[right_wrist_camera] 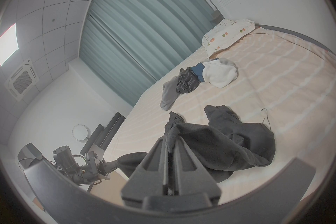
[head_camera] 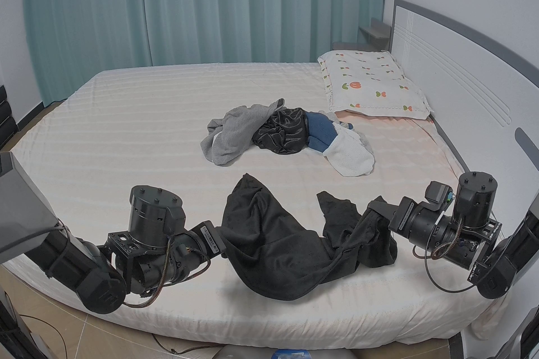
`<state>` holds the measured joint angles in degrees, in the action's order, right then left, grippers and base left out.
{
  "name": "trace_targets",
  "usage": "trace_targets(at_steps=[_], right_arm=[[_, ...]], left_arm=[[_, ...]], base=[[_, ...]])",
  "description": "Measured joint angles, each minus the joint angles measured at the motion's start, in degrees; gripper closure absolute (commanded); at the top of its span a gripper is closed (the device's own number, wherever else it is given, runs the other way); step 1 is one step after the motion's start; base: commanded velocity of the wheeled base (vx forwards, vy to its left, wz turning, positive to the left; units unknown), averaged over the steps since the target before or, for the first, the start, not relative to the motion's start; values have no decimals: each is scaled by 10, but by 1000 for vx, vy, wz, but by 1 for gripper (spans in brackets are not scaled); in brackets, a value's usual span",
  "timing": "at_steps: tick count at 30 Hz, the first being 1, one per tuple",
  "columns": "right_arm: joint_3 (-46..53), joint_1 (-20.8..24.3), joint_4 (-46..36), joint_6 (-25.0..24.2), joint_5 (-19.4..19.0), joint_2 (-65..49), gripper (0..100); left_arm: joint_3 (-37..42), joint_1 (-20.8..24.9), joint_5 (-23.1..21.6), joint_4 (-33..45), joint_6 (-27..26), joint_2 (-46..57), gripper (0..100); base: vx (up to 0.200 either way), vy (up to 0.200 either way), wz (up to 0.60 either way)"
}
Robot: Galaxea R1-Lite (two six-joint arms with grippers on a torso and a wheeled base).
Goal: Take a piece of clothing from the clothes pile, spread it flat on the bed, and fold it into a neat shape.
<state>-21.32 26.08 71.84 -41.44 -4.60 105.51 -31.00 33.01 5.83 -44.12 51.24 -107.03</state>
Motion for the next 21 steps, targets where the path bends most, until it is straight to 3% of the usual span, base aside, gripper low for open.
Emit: trace_targets(at_steps=[3,18,21], right_arm=[[3,2,1,0,1,4,100],[16,-2,17,-11,1,7,100],[17,-2,17,-11,1,8,100]], left_arm=[[7,2,-1,-4,2,-1,100],[17,0,-6,-31,7,-3,100],[18,-2,-8,-32,20,-2,100]], base=[[-200,0,0],[0,0,0],[0,200,0]])
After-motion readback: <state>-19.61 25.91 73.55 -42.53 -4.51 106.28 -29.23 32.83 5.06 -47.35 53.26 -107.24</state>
